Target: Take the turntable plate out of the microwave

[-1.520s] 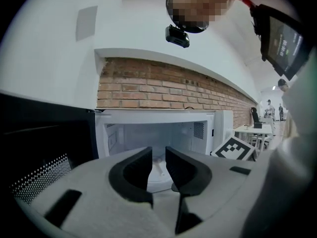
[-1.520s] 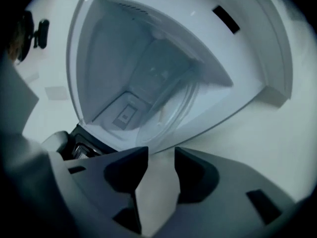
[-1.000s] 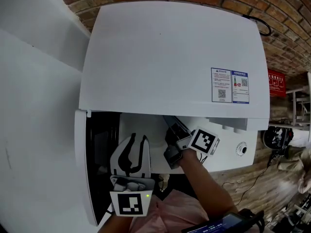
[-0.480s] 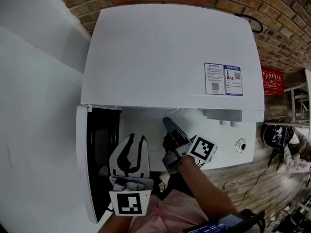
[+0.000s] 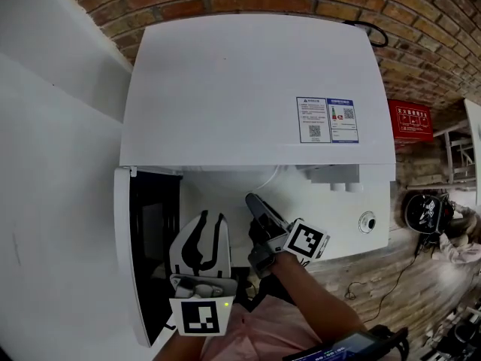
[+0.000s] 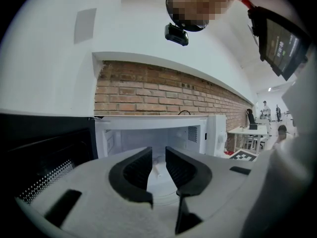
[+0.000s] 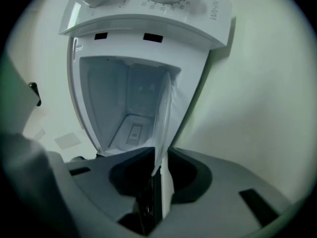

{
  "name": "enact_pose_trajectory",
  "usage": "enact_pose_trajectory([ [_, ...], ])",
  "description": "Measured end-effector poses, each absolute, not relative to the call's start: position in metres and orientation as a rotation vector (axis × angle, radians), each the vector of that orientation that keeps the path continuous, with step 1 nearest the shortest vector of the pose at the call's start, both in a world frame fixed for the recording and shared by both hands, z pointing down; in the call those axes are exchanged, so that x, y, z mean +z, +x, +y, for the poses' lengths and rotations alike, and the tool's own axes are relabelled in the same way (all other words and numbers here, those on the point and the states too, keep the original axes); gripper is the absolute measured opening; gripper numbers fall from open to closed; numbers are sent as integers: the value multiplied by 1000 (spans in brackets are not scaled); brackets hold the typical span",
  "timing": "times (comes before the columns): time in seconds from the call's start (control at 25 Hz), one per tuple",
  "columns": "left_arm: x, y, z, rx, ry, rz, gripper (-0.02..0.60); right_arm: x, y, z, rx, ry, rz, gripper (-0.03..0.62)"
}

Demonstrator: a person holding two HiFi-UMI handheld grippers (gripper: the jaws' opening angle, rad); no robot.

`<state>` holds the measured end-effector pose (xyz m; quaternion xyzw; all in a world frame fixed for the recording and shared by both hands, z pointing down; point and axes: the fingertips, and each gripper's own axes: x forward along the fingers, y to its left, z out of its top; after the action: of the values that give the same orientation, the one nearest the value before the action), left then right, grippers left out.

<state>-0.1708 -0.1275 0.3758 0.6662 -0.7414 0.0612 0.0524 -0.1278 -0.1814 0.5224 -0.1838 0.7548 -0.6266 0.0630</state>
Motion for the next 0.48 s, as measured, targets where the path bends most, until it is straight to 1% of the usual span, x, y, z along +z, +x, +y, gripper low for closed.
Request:
enact_pose_trajectory([
  [0.04, 375, -171, -128, 187, 2027, -2255, 87, 525, -129, -185, -1891, -545, 2277, 105],
  [0.08, 375, -171, -128, 190, 2026, -2256, 87, 530, -129, -188, -1908, -547, 2255, 123],
  [0.32, 380, -174, -125, 219, 2006, -2263, 87, 543, -133, -214, -1938, -590, 2201, 127],
  [0.36, 380, -174, -125, 225, 2004, -2263, 87, 542, -136, -216, -1941, -580, 2190, 116],
  [0.44, 381, -175, -124, 230, 2000, -2263, 87, 537, -141, -219, -1927, -545, 2185, 51],
  [0.48, 381, -176, -124, 231, 1997, -2264, 87, 534, -143, -219, -1924, -531, 2180, 37],
])
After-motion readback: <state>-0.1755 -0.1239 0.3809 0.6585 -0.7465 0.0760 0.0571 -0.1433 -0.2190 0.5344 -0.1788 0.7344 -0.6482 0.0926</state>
